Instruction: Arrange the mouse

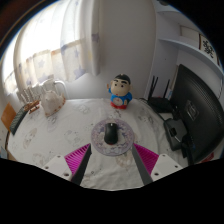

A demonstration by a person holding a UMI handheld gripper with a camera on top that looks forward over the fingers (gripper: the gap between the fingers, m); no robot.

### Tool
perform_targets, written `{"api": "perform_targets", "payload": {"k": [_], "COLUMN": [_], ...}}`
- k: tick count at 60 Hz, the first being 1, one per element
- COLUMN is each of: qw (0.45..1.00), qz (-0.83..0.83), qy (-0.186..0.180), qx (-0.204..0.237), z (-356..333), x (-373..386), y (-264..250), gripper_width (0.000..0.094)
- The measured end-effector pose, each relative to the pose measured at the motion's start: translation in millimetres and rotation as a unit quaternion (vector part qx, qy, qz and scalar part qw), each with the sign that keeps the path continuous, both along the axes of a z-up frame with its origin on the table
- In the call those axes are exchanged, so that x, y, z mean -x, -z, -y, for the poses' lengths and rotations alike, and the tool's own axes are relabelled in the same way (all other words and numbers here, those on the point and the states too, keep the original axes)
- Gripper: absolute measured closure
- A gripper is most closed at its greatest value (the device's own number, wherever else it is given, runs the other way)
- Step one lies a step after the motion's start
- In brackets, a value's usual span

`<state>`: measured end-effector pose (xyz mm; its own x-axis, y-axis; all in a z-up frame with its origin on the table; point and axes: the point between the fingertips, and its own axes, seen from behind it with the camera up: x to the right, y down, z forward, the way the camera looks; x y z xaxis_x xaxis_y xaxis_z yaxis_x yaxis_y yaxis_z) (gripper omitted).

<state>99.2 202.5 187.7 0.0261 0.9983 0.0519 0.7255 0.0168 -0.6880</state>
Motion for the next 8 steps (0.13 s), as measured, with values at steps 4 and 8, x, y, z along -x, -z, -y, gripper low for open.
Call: {"api": "perform_targets", "payload": {"k": [4, 8], "qw": [1.000, 1.000], "qz": [0.003, -0.001], "qy": [0.003, 0.008], "qx": [-0.002, -0.006], "z": [-0.7, -2.8], "x": [-4.7, -4.6], "y": [3.0, 3.8], "gripper_width": [0.0091, 0.0090]}}
